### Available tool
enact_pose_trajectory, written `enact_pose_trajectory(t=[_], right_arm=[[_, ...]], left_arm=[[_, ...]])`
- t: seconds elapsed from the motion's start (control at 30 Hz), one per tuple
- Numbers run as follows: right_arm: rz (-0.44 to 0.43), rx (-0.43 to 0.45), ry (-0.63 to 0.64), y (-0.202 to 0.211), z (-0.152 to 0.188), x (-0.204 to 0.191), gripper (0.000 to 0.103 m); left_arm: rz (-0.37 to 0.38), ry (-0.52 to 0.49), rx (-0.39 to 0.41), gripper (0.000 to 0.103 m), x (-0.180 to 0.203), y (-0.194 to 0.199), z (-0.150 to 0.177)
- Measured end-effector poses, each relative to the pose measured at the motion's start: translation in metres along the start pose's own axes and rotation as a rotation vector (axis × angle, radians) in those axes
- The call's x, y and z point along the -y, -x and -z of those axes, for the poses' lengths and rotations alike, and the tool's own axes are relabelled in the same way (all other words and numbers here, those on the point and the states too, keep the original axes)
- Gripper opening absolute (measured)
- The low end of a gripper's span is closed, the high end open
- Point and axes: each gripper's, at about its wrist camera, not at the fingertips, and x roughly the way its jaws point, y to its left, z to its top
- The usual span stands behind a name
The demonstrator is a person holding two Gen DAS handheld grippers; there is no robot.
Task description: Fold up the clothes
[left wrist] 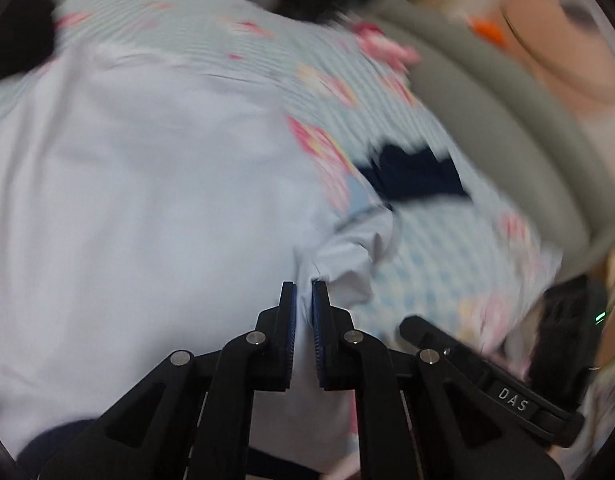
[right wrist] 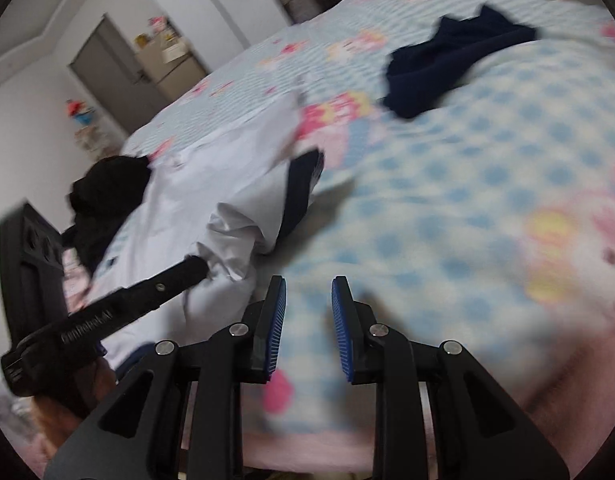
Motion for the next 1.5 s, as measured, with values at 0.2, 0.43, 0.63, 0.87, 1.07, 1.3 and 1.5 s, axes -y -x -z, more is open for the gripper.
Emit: enact_pose_trajectory(t=[0.2, 0.43, 0.63, 0.87, 1.07, 1.3, 1.5], right_arm=[[-0.221, -0.102, -0.073, -0.056, -0.021, -0.001, 0.047], [-0.255, -0.107, -0.078, -0.075, -0.011, -0.007, 0.027], [-0.162, -0.058, 0.049, -0.059, -0.002, -0.03, 0.005], [0.045, 0.02, 0.126, -0.021, 0.004, -0.023, 0.003], [-0.21, -0.073, -0.002, -0.034, 0.004, -0.006, 0.038], [-0.213, -0.176, 0.004, -0.081, 0.007, -0.019, 0.019], [-0.108, -0.103, 0.112, -0.053, 0.019, -0.032, 0.006]], left_arm=[[0.018, 0.099, -0.048, 0.008, -0.042, -0.005, 0.012], [0.199, 0.099, -0.05, 0.02, -0.031, 0.0, 0.015], [0.204, 0.006, -0.088, 0.035, -0.001, -0.006, 0.025], [-0.008, -0.071, -0.127, 0.016, 0.004, -0.027, 0.031], [0.016, -0.02, -0.083, 0.011, -0.009, -0.017, 0.032], [0.1, 0.065, -0.058, 0.014, -0.025, -0.009, 0.027], [0.105, 0.034, -0.102, 0.026, -0.028, -0.013, 0.032]])
